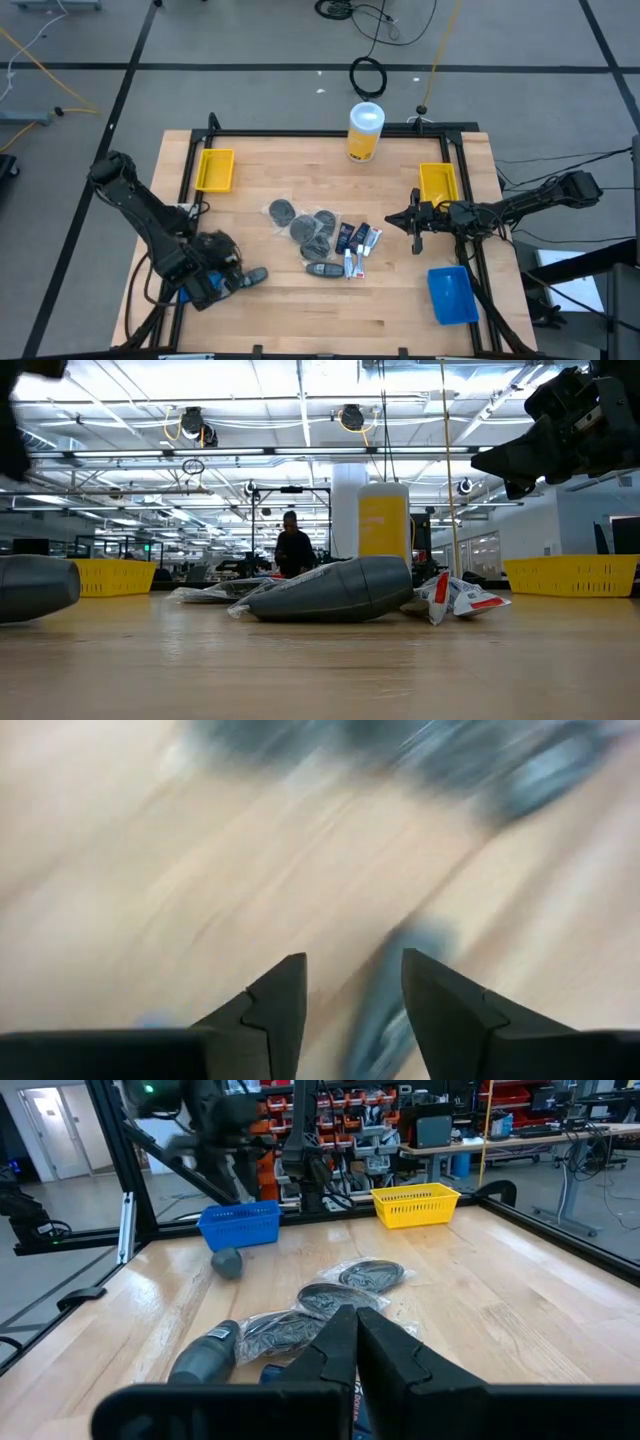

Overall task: Pick & Place Travel size toiletries
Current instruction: Put the gray deodorant into the left blue bin

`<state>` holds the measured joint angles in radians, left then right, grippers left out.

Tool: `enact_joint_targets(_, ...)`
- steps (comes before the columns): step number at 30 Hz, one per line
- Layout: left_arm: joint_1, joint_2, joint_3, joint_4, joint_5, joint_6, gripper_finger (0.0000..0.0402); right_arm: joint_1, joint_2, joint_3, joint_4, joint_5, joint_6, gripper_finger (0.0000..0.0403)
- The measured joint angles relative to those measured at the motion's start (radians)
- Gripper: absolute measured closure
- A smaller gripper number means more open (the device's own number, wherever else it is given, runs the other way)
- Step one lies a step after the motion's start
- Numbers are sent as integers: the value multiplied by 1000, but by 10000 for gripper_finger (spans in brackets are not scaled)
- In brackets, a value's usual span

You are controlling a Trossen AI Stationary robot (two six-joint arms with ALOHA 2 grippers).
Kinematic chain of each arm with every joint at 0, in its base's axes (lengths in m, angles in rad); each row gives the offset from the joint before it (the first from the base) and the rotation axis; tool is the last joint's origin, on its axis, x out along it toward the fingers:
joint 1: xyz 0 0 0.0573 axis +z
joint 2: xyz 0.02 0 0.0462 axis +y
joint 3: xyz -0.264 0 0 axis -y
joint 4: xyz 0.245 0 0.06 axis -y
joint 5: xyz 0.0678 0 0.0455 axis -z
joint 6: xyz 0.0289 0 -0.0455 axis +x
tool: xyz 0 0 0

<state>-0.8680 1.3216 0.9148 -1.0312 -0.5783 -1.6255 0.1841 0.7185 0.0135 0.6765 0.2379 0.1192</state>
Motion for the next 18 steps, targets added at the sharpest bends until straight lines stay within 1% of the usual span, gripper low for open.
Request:
enact_joint_targets(2, 3, 0, -16, 154, -105, 169, 230, 0, 0, 0, 0, 0, 0, 399)
enact_joint_targets(3, 9, 0, -26, 227, -127, 255, 224, 0, 0, 0, 0, 0, 0, 399)
enact_joint_targets(6, 33, 0, -66, 455, -128, 499, 198, 0, 0, 0, 0, 0, 0, 399)
enact_joint_targets(8, 49, 0, -84, 557, -101, 615, 172, 0, 0, 0, 0, 0, 0, 399)
enact_joint_targets(9, 57, 0, -91, 582, -79, 656, 158, 0, 0, 0, 0, 0, 0, 399)
enact_joint_targets(11, 72, 1, -101, 585, -33, 703, 132, 0, 0, 0, 0, 0, 0, 399)
enact_joint_targets(13, 88, 10, -105, 551, -27, 708, 112, 0, 0, 0, 0, 0, 0, 399)
enact_joint_targets(15, 102, 27, -105, 496, -24, 707, 101, 0, 0, 0, 0, 1, 0, 399)
enact_joint_targets(18, 113, 58, -106, 431, -9, 685, 97, 0, 0, 0, 0, 1, 0, 399)
